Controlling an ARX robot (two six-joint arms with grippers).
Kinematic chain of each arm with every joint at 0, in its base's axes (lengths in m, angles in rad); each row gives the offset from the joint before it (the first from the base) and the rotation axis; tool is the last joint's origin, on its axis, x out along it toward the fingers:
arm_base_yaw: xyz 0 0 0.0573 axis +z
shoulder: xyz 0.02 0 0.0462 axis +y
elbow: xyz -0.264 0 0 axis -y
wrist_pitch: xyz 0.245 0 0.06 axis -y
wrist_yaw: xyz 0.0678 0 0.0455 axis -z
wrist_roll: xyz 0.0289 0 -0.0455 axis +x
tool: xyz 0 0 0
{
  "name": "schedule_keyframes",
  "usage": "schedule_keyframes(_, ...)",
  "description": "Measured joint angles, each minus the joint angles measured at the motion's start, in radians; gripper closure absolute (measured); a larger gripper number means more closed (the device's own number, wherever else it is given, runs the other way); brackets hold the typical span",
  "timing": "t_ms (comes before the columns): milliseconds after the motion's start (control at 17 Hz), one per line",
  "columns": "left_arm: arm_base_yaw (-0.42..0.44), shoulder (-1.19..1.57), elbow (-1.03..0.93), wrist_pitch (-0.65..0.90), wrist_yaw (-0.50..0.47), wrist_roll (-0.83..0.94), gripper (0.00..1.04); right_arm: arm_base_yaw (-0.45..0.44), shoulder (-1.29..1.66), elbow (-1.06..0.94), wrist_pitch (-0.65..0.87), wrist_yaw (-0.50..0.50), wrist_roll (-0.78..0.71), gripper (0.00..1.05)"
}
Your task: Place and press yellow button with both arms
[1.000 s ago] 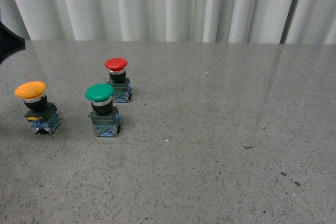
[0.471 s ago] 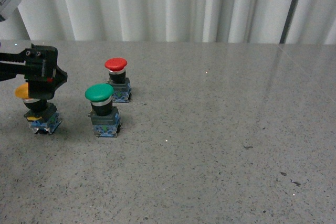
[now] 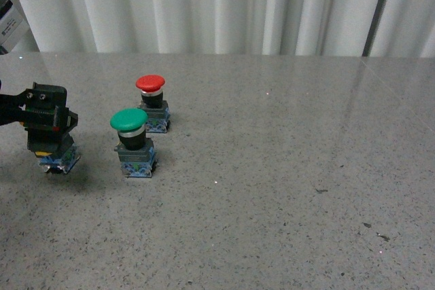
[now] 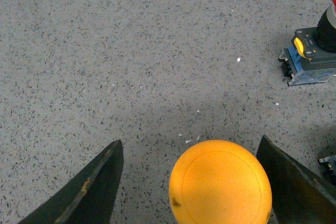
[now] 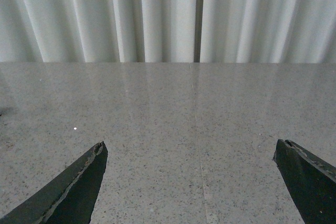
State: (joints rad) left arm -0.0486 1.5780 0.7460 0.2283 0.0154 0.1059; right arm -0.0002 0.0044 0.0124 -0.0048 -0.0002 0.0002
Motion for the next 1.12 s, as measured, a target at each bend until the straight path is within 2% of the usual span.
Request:
schedule_keyframes(235, 0.0, -0.001, 0.0, -0.014, 0.008, 0.0, 0.65, 0.0, 0.0, 0.0, 0.0, 0.0, 0.0, 0.07)
schedule_keyframes(471, -0.045, -0.143, 0.005, -0.077, -0.04, 0.029, 0.68, 0.0, 0.0, 0.0, 0.0, 0.0, 0.0, 0.07)
schedule_keyframes(647, -0.193, -0.22, 0.162, -0.118, -0.05, 0.031, 0.68, 0.0, 0.0, 0.0, 0.0, 0.0, 0.0, 0.07)
schedule_keyframes(882, -0.388, 0.012, 0.408, -0.161, -0.08, -0.066, 0.68, 0.0, 0.0, 0.0, 0.0, 0.0, 0.0, 0.07)
schedule_keyframes(1118, -0.515, 0.167, 0.464, -0.161, -0.117, -0.226, 0.68, 0.0, 0.0, 0.0, 0.0, 0.0, 0.0, 0.07)
